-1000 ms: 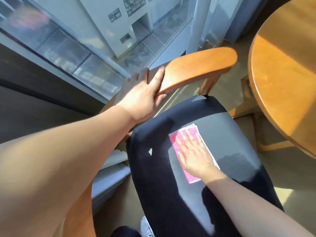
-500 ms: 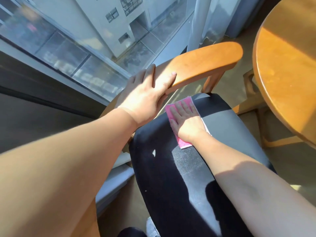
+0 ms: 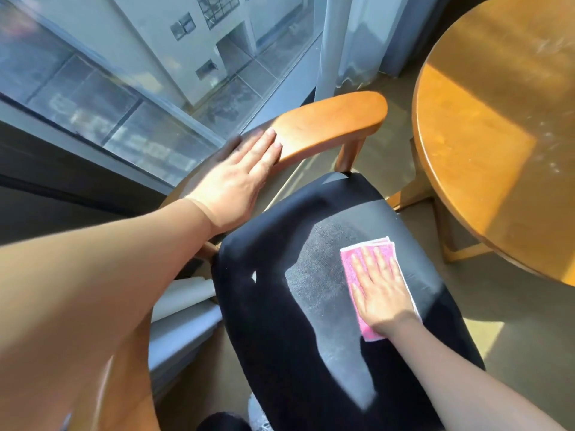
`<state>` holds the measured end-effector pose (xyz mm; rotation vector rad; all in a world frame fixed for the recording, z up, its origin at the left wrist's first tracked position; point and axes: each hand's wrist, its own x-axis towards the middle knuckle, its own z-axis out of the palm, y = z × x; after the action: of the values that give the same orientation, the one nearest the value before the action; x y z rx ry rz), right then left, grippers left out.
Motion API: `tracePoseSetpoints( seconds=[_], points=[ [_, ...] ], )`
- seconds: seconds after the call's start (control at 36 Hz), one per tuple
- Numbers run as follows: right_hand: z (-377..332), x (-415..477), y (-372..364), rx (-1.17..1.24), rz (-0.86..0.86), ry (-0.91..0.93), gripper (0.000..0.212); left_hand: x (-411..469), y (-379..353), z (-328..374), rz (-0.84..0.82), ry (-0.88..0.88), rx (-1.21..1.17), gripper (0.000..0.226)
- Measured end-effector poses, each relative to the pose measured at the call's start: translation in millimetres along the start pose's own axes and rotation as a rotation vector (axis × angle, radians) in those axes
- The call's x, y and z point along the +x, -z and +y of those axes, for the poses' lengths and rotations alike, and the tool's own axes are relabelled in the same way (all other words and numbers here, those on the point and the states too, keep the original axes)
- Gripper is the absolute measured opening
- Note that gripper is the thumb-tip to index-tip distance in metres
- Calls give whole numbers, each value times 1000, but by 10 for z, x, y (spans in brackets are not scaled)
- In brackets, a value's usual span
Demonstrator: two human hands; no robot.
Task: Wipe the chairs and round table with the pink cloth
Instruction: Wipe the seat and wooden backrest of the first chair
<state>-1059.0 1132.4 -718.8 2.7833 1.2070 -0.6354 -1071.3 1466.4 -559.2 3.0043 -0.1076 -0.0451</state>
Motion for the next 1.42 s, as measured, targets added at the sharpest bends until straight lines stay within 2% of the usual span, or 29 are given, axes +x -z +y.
tracePoseSetpoints(
  seconds=[0.14, 0.33, 0.53, 0.78, 0.94, 1.28, 1.42],
  points=[
    [-89, 250, 50, 34, 80, -9, 60, -2, -24, 0, 11, -1, 11, 55],
    [-330, 1096, 298, 27, 55, -52, 67, -17, -61, -31, 29, -70, 76, 59],
    [-562, 1854, 552, -53, 67, -25, 59, -15, -67, -61, 66, -114, 105, 62],
    [-466, 1865, 550, -63, 75, 9, 59, -13, -45, -52, 53, -105, 100, 59],
    [-215, 1553, 477, -1, 206, 22, 56, -17, -60, -38, 41, -127, 110, 54],
    [26, 1277, 352, 22, 204, -199, 60, -48, -79, -55, -10, -90, 133, 59],
    [-48, 1536, 491, 78, 150, -419, 56, -48, -89, -64, -6, -100, 119, 59]
  ],
)
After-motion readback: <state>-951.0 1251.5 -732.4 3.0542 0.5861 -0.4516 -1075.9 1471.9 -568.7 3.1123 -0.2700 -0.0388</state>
